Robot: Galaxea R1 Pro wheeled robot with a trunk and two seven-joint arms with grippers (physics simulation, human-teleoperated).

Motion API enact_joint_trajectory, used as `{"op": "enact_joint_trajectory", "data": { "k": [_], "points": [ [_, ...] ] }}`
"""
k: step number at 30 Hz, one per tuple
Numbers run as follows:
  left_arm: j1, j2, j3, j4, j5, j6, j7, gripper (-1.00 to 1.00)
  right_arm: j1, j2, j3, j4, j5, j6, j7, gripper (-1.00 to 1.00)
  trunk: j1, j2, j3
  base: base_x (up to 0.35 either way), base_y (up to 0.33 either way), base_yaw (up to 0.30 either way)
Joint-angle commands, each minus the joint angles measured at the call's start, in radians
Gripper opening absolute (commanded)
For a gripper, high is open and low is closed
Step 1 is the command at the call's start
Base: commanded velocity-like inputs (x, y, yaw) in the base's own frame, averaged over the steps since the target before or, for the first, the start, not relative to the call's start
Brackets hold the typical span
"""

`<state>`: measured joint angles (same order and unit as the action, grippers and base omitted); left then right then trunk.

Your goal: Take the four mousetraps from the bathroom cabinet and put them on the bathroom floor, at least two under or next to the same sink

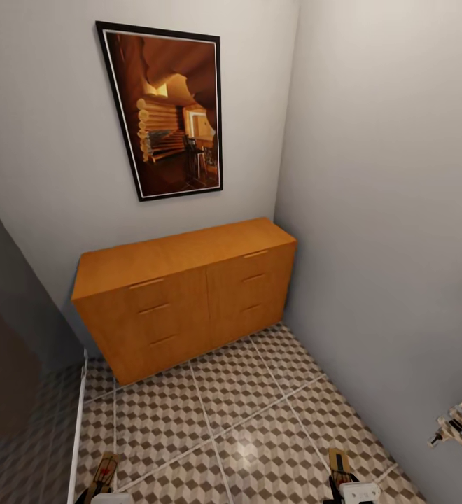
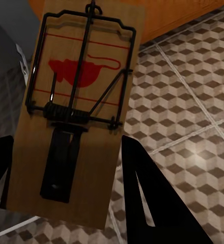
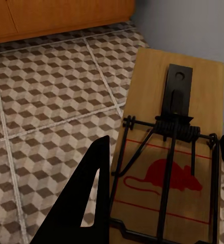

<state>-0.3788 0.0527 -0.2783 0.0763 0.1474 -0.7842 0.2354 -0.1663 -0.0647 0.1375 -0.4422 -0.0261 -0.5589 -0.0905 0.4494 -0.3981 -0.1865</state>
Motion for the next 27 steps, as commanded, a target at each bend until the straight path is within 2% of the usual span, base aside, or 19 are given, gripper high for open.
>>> {"op": "enact_joint_trajectory", "data": {
  "k": [1, 27],
  "points": [
    [-0.002, -0.001, -0.009, 0.003, 0.004, -0.004, 0.005, -1.0, -0.001, -0.001, 0.008, 0.0, -0.005, -0.003, -0.006, -1.0, 0.001, -0.002, 0.0, 0.0, 0.0, 0.0],
    [-0.002, -0.001, -0.009, 0.003, 0.004, -0.004, 0.005, -1.0, -0.001, -0.001, 0.008, 0.0, -0.005, -0.003, -0.006, -1.0, 0.001, -0.002, 0.042, 0.0, 0.0, 0.0]
  ]
}}
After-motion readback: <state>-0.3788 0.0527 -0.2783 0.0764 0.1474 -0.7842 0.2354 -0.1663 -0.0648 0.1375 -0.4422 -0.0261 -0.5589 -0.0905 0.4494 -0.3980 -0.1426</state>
